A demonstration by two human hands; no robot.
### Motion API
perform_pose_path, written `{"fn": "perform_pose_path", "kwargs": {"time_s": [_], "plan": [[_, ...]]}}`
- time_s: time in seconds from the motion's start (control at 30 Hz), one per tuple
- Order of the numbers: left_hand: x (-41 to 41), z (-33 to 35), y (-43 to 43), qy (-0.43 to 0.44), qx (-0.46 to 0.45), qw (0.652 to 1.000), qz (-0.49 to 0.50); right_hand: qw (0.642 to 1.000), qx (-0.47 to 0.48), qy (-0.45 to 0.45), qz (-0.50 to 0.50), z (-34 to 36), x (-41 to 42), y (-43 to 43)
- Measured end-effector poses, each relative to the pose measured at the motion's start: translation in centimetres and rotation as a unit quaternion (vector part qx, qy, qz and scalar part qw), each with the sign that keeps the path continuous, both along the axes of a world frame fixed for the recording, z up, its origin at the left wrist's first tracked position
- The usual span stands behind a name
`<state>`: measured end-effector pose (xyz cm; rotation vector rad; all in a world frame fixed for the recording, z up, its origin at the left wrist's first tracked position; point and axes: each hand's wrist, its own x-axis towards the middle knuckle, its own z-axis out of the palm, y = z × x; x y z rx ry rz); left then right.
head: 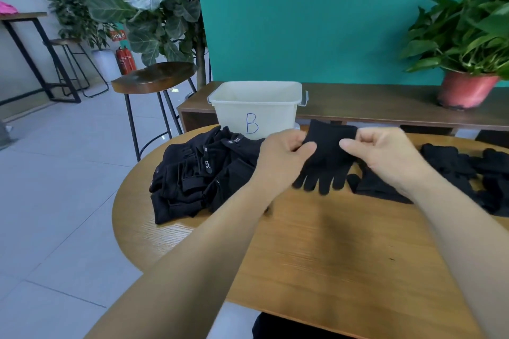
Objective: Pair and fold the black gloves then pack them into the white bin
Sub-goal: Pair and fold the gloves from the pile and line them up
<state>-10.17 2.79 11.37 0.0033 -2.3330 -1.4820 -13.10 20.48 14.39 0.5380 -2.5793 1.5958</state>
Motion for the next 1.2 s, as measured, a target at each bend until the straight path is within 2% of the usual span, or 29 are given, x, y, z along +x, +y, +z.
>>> {"fn": "perform_pose_path", "kwargs": {"time_s": [0.07,0.2,0.27,0.37,0.53,0.7,0.77,0.83,0.93,1.0,1.07,1.2], "plan": [[0.7,-2.6,0.5,0.008,-0.049,0.999,0.008,0.999,0.032,0.015,0.023,-1.1,1.4,1.3],[5.1,-9.8,1.3,-0.025,-0.254,0.966,-0.036,0.979,0.198,-0.022,0.044,-8.6,5.2,3.4],[6.9,-12.4,1.3,-0.046,-0.297,0.952,-0.057,0.969,0.242,0.029,0.030,-12.6,6.7,3.9],[8.2,-14.1,1.3,-0.035,-0.323,0.941,-0.089,0.953,0.275,0.126,0.030,-16.9,7.8,4.6],[9.1,-13.2,1.2,-0.044,-0.386,0.913,-0.124,0.936,0.300,0.183,0.019,-17.9,8.8,4.9],[8.0,-12.0,0.7,-0.022,-0.332,0.939,-0.088,0.959,0.232,0.145,-0.070,-16.6,8.4,5.7],[7.0,-11.4,1.4,-0.009,-0.341,0.937,-0.074,0.946,0.251,0.172,-0.110,-16.1,7.7,5.1],[6.0,-11.3,2.7,-0.012,-0.385,0.919,-0.087,0.922,0.312,0.196,-0.115,-15.5,7.2,3.7],[5.3,-13.0,4.2,-0.075,-0.471,0.870,-0.126,0.905,0.411,0.103,-0.037,-15.4,6.9,1.5],[5.4,-14.5,4.2,-0.114,-0.507,0.842,-0.143,0.880,0.475,0.026,0.013,-16.2,7.0,1.3],[5.8,-15.5,3.6,-0.108,-0.523,0.833,-0.143,0.881,0.472,0.011,0.023,-17.3,7.1,1.7],[5.6,-15.8,2.1,-0.079,-0.529,0.831,-0.153,0.874,0.483,0.040,0.022,-18.3,6.9,2.6]]}}
